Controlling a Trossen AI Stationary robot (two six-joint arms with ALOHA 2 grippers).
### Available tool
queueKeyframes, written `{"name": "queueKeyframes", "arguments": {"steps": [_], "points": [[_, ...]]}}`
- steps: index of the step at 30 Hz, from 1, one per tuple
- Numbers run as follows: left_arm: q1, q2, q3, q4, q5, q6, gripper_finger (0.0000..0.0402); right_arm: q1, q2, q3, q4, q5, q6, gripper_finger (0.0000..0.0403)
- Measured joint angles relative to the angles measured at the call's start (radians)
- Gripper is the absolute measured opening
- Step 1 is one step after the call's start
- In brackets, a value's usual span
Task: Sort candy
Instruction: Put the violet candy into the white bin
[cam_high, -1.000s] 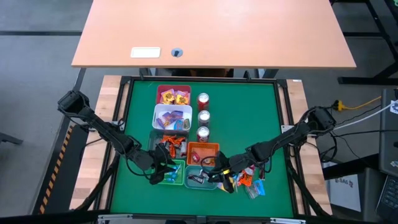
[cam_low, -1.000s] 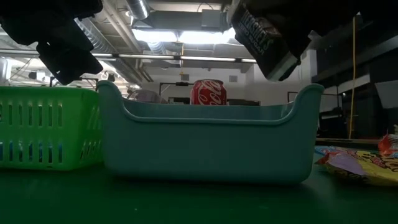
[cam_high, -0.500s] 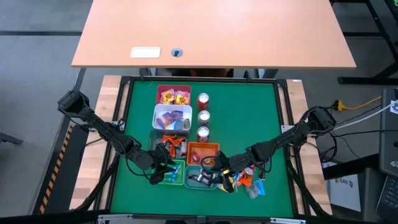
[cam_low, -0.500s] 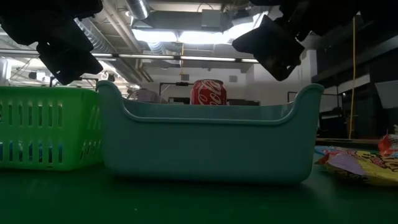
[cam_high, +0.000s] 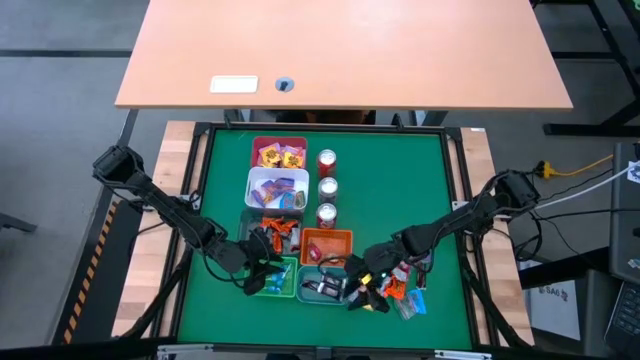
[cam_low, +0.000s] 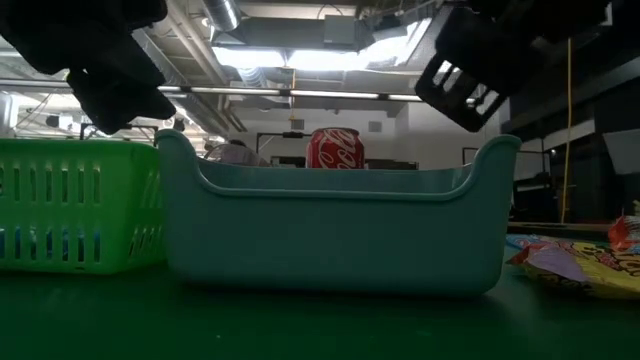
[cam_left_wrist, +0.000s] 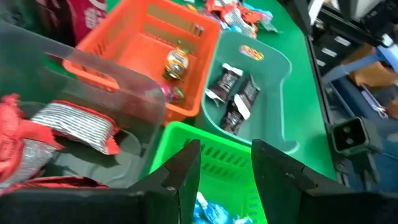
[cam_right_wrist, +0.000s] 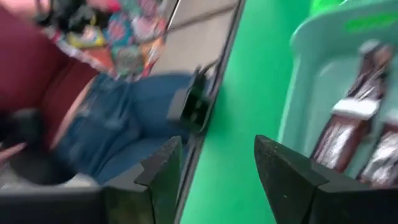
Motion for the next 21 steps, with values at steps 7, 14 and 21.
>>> {"name": "queueKeyframes", "arguments": {"steps": [7, 14, 21], "points": [[0.004, 0.000, 0.000, 0.076, -0.108, 0.116, 0.0131, -0.038, -0.002, 0.120, -0.413, -0.176, -0.051, 0.0198], [0.061, 0.000, 0.000, 0.292, -0.111, 0.347, 0.0131, -0.034, -0.030, 0.264, -0.975, -0.007, -0.186, 0.0198], [0.144, 0.000, 0.000, 0.456, -0.107, 0.534, 0.0131, -0.035, -0.098, 0.278, -1.310, 0.295, -0.159, 0.0198]]}}
